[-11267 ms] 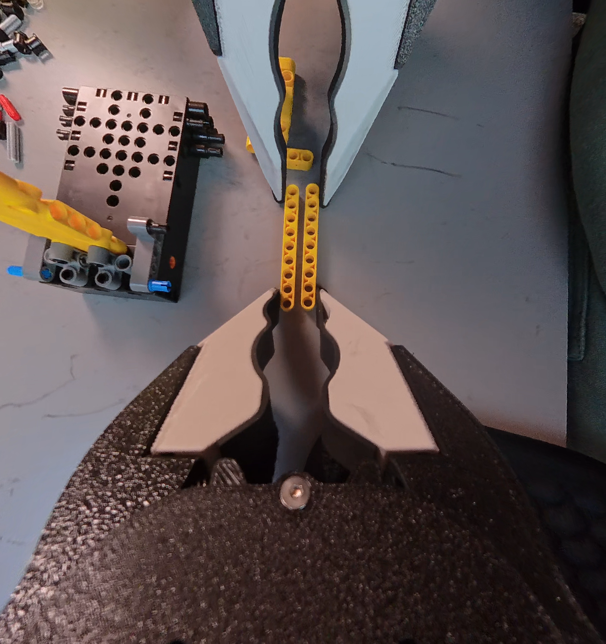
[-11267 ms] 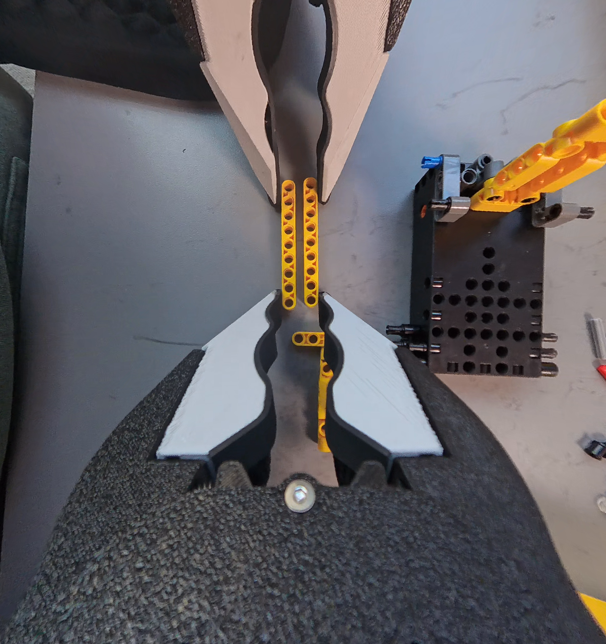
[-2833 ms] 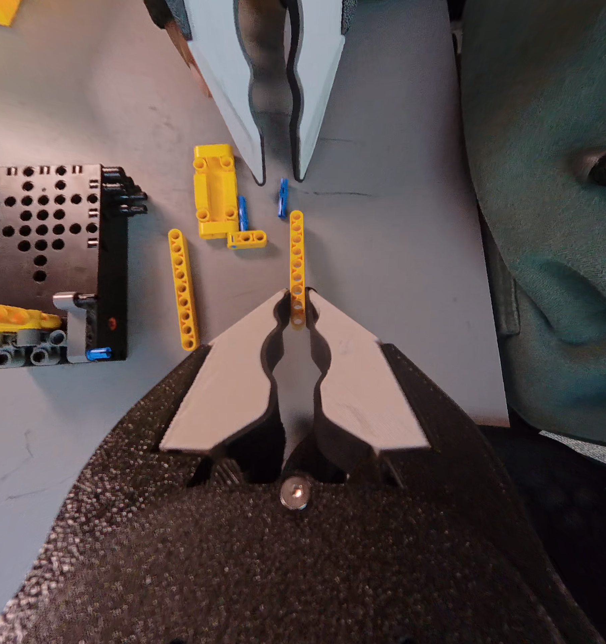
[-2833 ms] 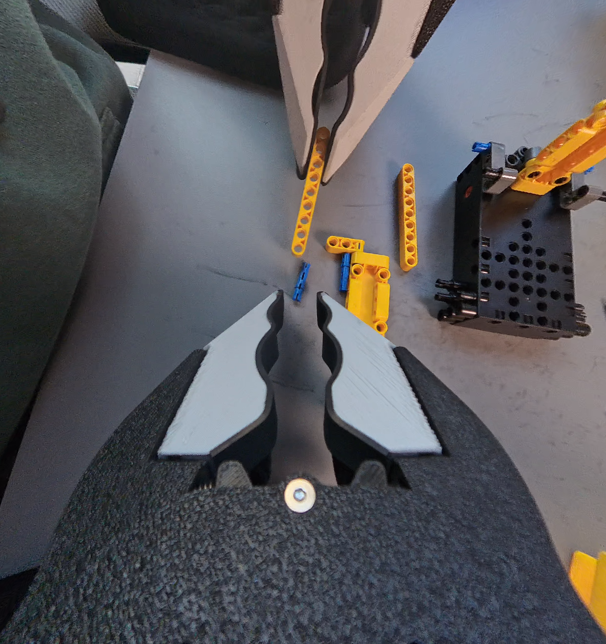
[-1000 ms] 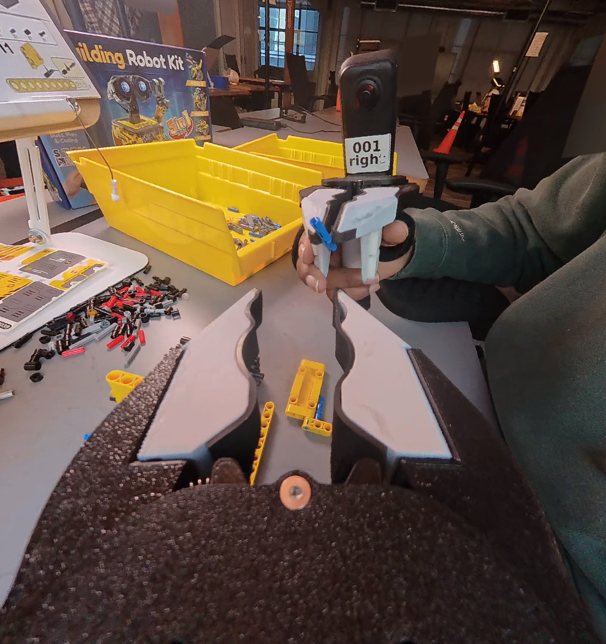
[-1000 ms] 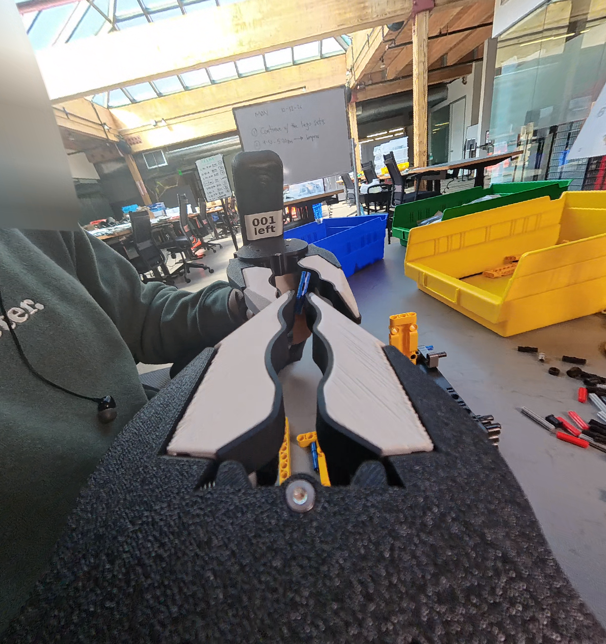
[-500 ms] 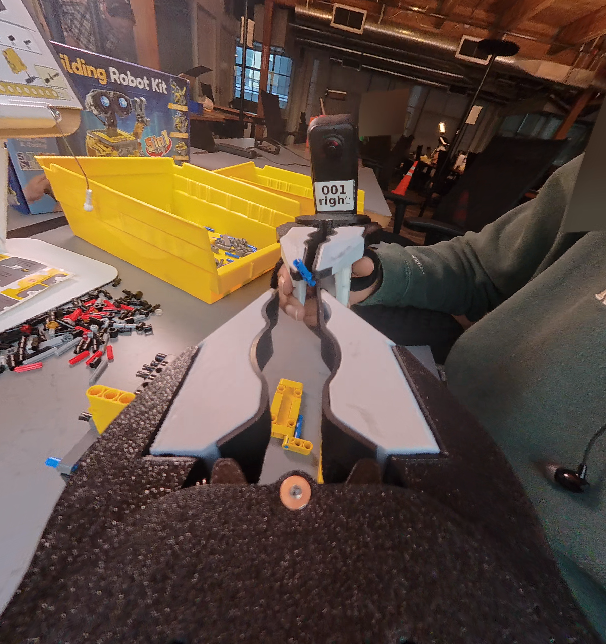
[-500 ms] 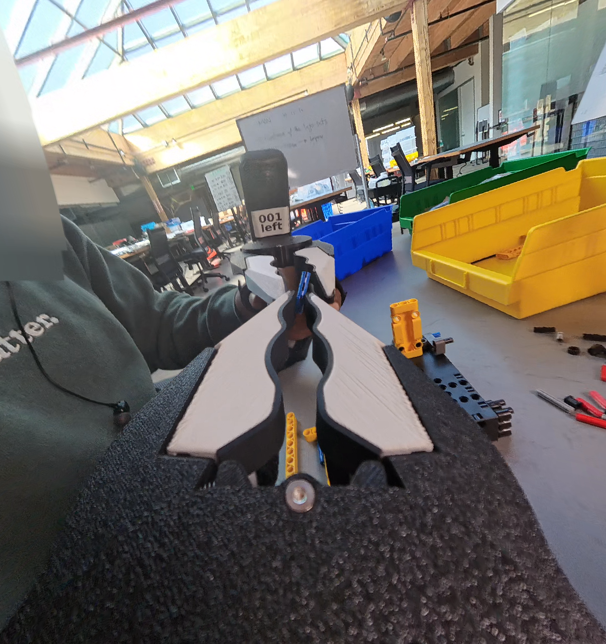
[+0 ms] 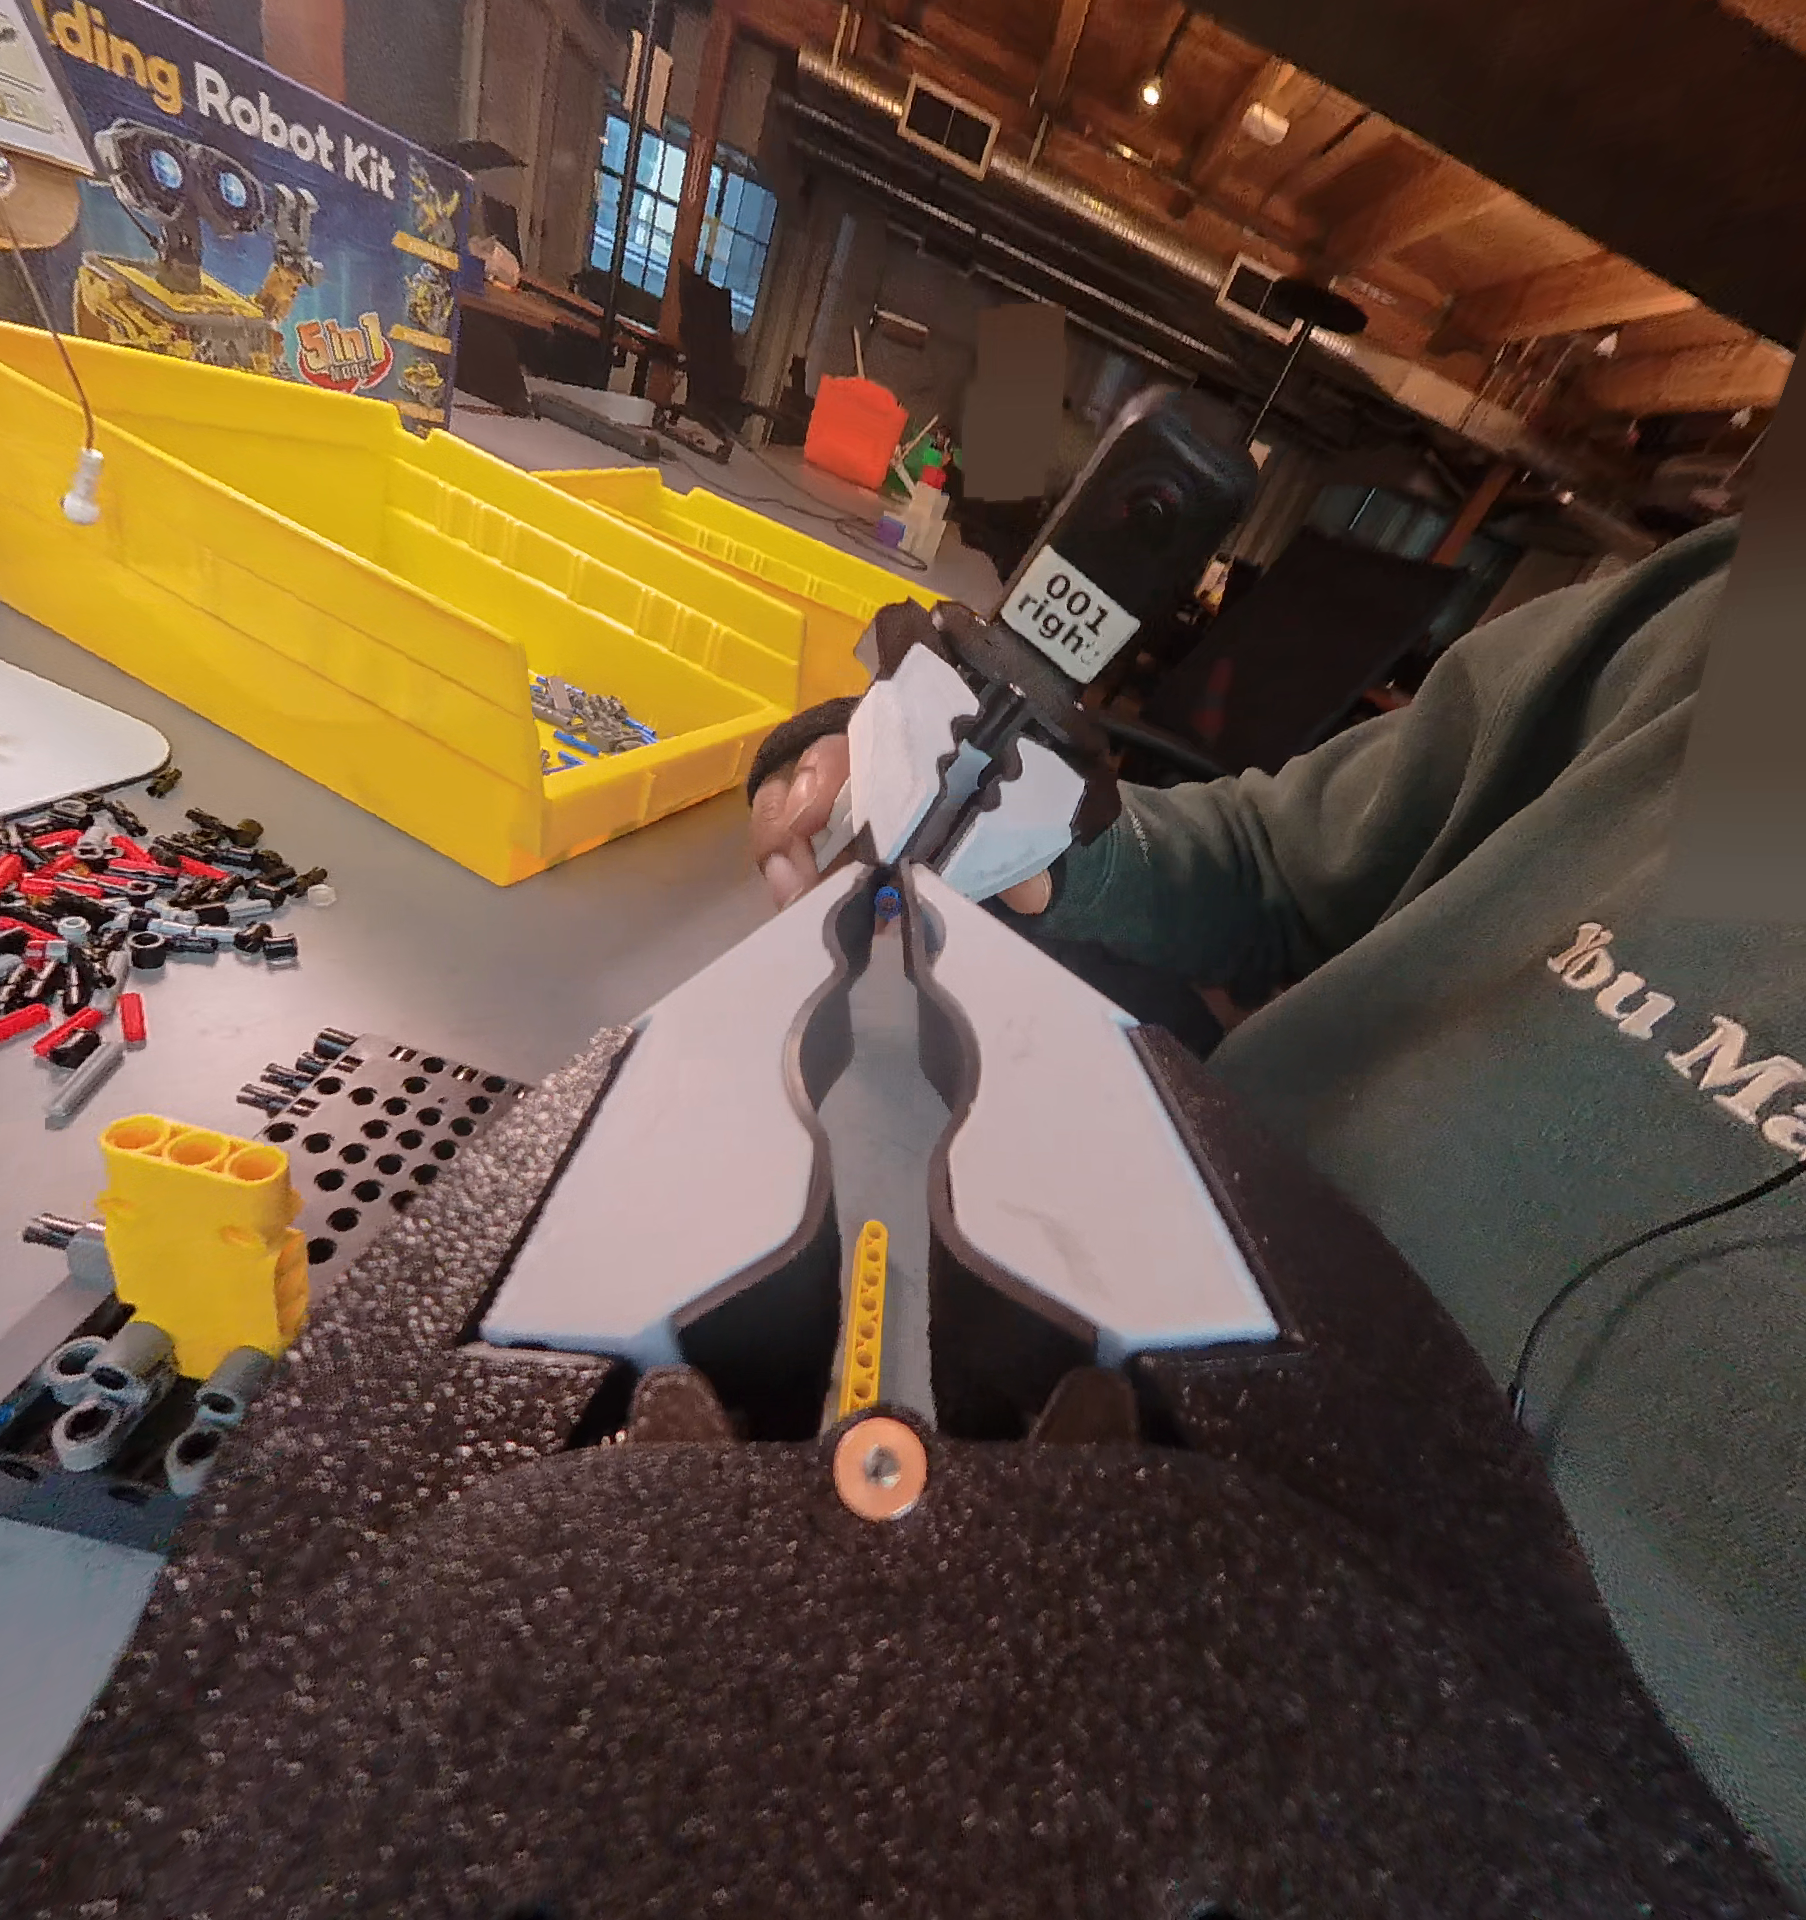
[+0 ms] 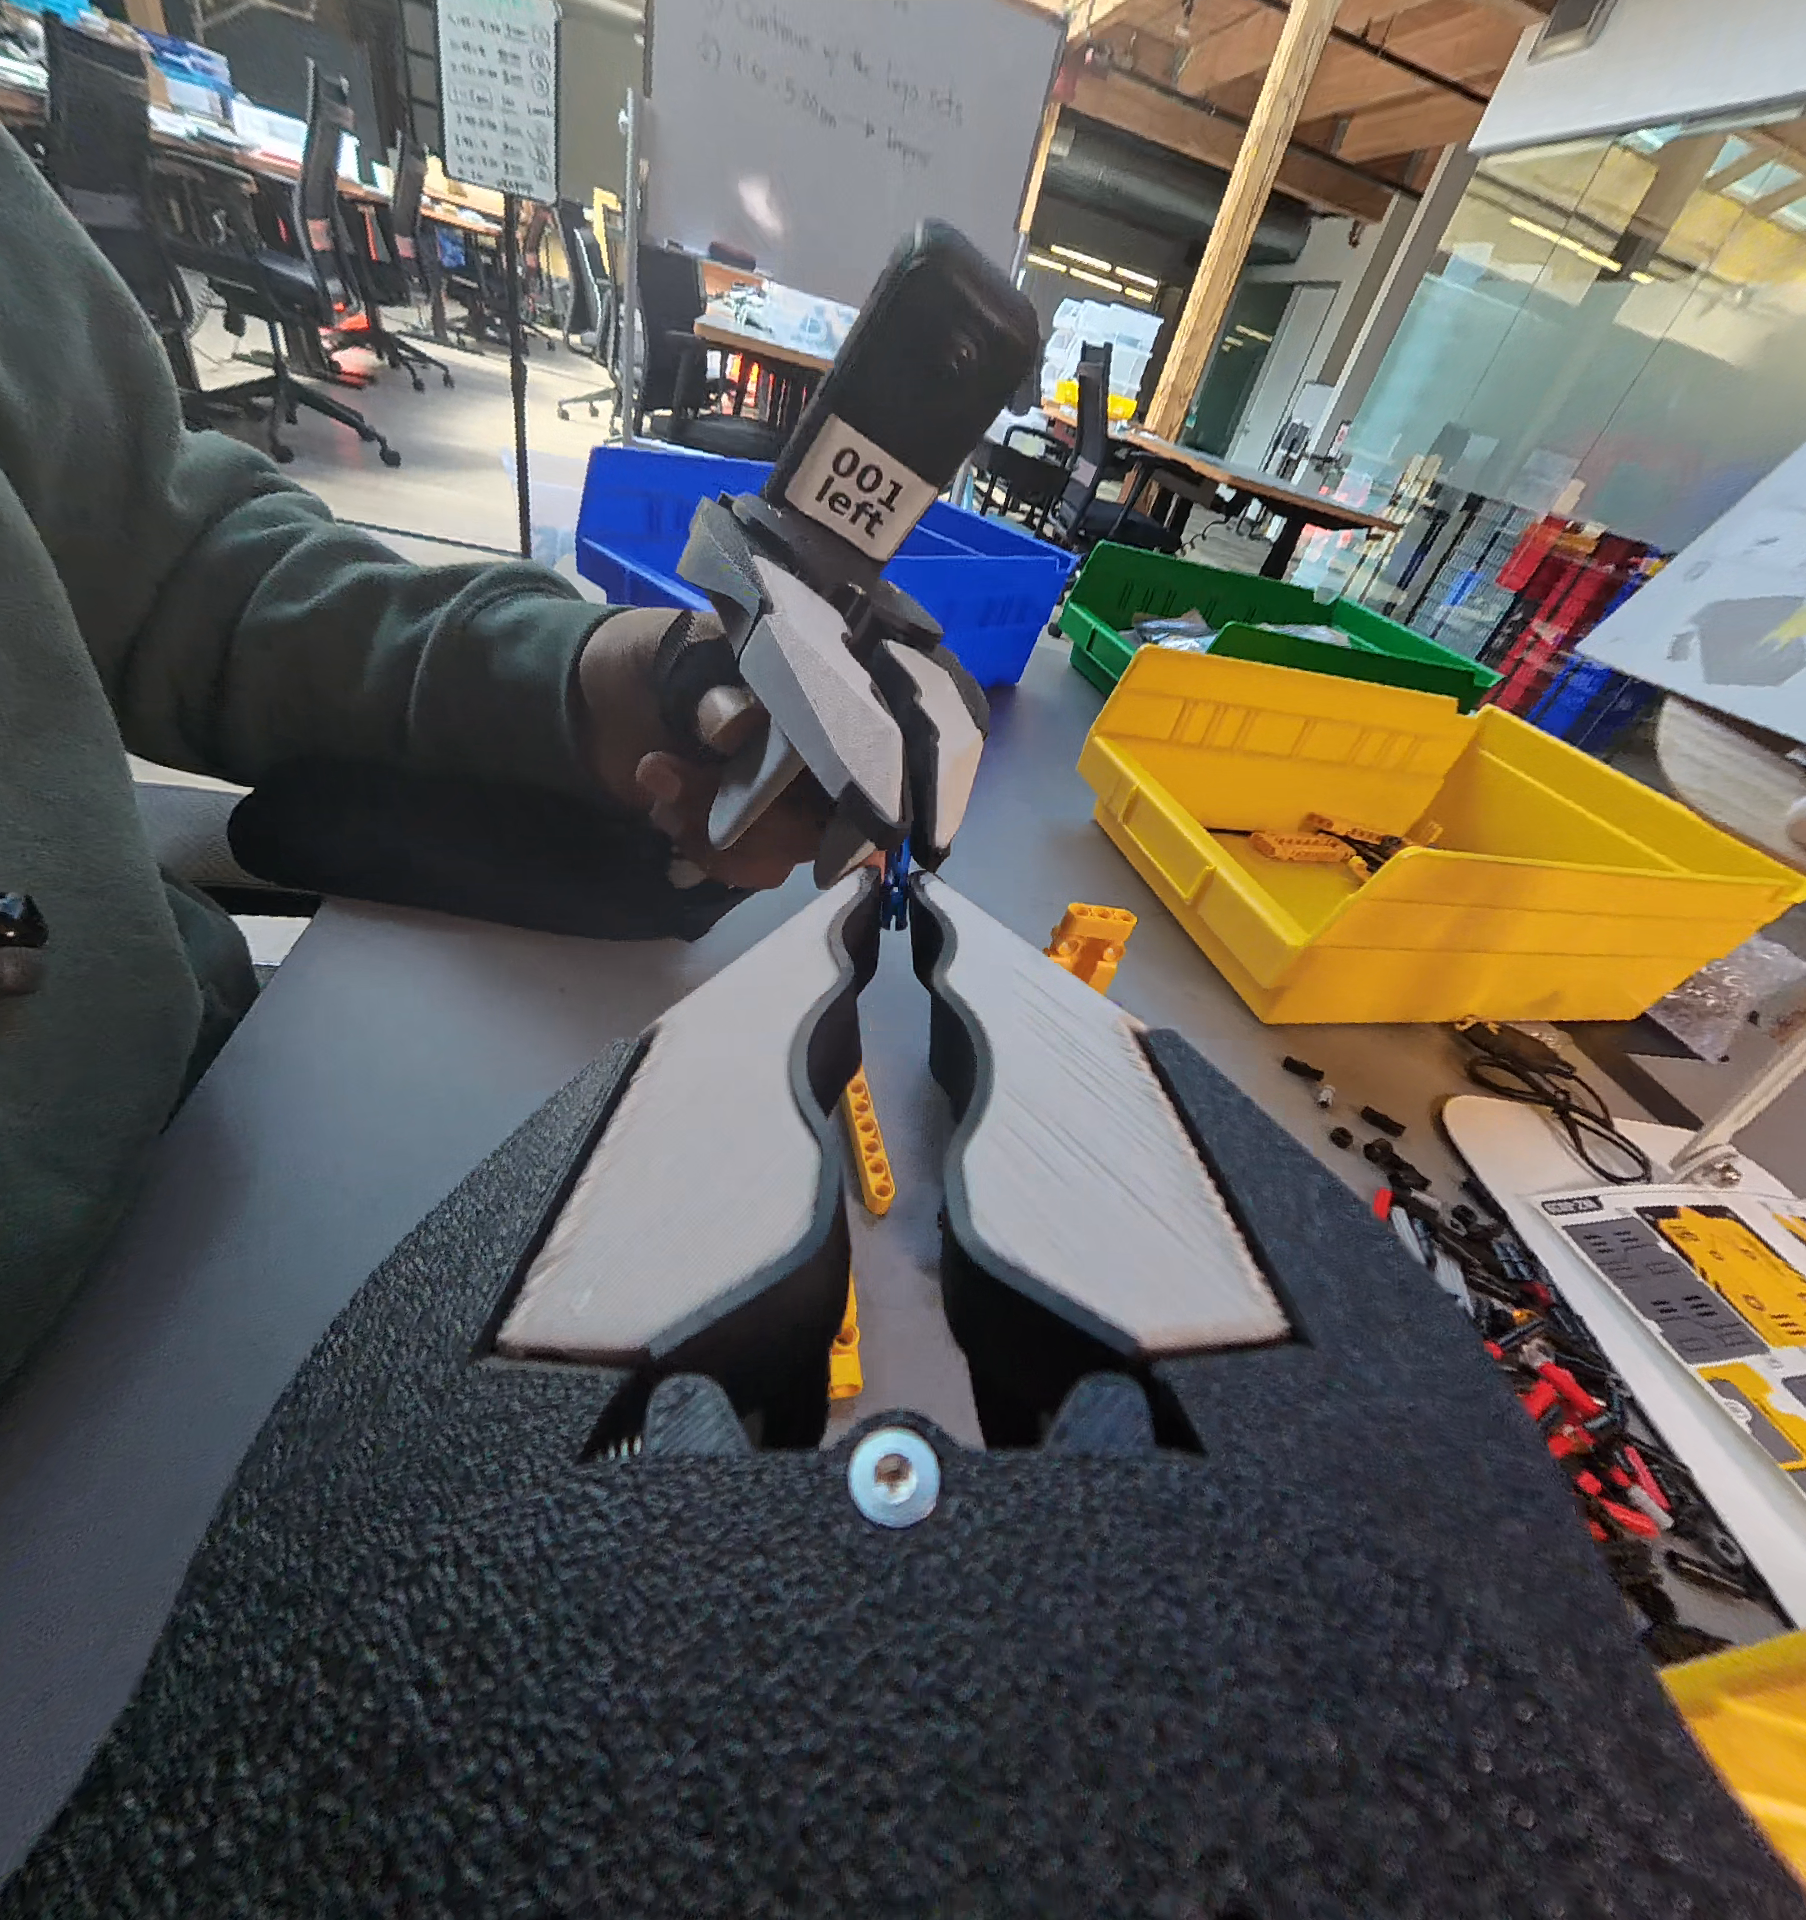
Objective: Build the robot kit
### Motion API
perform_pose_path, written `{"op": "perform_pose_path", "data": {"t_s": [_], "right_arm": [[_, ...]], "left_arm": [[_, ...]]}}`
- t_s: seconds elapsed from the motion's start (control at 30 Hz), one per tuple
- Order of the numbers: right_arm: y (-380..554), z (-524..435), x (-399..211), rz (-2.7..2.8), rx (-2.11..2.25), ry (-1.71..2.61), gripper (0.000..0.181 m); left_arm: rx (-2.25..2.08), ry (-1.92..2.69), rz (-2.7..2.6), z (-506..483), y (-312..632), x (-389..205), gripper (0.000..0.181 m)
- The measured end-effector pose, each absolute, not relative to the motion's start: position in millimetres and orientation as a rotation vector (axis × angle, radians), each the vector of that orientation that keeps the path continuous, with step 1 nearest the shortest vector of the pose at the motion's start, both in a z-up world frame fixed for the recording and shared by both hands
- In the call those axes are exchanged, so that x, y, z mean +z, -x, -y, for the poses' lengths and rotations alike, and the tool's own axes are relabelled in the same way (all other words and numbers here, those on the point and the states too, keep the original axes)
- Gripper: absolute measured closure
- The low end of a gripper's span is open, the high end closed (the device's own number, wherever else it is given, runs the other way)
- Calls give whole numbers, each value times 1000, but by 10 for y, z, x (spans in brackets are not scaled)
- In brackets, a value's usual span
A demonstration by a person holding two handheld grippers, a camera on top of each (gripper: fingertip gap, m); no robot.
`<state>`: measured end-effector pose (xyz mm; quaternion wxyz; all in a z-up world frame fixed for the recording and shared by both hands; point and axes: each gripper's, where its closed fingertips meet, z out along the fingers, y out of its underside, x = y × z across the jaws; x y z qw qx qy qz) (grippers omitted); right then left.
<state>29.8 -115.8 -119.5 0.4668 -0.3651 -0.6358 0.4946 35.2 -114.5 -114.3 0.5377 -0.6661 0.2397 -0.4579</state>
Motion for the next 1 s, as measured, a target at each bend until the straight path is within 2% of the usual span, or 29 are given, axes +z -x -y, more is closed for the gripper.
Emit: {"op": "perform_pose_path", "data": {"t_s": [0.2,0.53,0.77,0.93,1.0], "right_arm": [[-301,1126,-998,1459,1046,772,167],[-240,1168,-975,1454,930,706,176],[-248,1177,-991,1481,951,718,176],[-275,1212,-1027,1598,1081,810,177],[-289,1251,-1109,1717,1098,858,177]], "left_arm": [[-1337,1479,-370,1122,-246,-962,178],[-1541,1411,-291,1157,-299,-890,179],[-1534,1428,-303,1158,-310,-917,178],[-1348,1525,-437,1171,-322,-1032,181],[-1218,1610,-547,1202,-307,-1157,175]]}}
